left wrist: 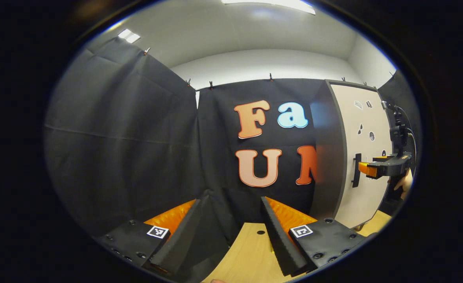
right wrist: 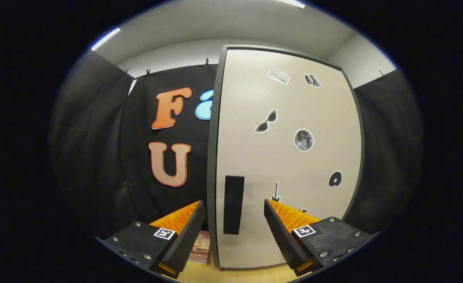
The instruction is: Open the cabinet door with the right hand, grasp the bottle in the cabinet with the left hand and place it on the coaster, then close the cabinet door with the right hand.
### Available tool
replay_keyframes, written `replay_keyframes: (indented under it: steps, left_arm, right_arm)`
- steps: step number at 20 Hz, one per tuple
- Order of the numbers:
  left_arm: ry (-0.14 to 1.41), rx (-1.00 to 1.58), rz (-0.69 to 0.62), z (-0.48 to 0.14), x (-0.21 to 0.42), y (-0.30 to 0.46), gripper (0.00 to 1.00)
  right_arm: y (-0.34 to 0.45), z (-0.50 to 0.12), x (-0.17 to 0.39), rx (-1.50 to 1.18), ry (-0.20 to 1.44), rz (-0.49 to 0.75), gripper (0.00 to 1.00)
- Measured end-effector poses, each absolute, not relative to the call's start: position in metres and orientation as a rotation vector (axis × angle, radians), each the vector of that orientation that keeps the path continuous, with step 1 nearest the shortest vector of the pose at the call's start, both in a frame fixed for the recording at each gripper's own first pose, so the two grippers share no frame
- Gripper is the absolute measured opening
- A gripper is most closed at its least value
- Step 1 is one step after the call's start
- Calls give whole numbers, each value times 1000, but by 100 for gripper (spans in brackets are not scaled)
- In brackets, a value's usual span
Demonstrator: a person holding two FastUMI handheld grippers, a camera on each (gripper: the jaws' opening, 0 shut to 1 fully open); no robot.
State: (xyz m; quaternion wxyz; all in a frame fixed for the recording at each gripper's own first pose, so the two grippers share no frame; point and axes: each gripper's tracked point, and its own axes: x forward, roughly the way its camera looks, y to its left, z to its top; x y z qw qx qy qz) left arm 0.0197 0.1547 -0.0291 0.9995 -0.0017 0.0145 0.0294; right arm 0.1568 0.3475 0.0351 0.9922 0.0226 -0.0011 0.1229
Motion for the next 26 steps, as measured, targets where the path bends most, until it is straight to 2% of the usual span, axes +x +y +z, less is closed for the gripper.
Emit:
replay_keyframes:
  steps: [1,3,7,12,18,20,22,23,24,26]
  left_arm:
    - [28,3,69,-29,19,160,96]
    - [27,17,88,-29,18,170,96]
    - [23,26,107,-28,16,183,93]
    - [34,29,110,-32,16,185,93]
    - [35,9,98,-38,29,178,93]
    - [30,2,90,-38,36,172,93]
    - [23,-6,79,-37,34,166,93]
    - [21,-10,71,-35,25,163,96]
    - [21,-13,65,-35,19,160,93]
    - [21,-18,49,-36,14,155,93]
  right_arm:
    - [349,30,166,47,13,237,93]
    - [353,18,184,72,50,228,86]
    - [353,4,212,109,101,201,68]
    - [361,2,218,144,119,229,37]
    - [360,3,209,124,116,262,24]
    - [359,3,200,116,123,287,23]
    - [356,5,186,123,128,309,23]
    - [352,7,177,131,125,317,19]
    - [343,6,164,138,126,317,17]
    - [322,3,139,139,123,296,17]
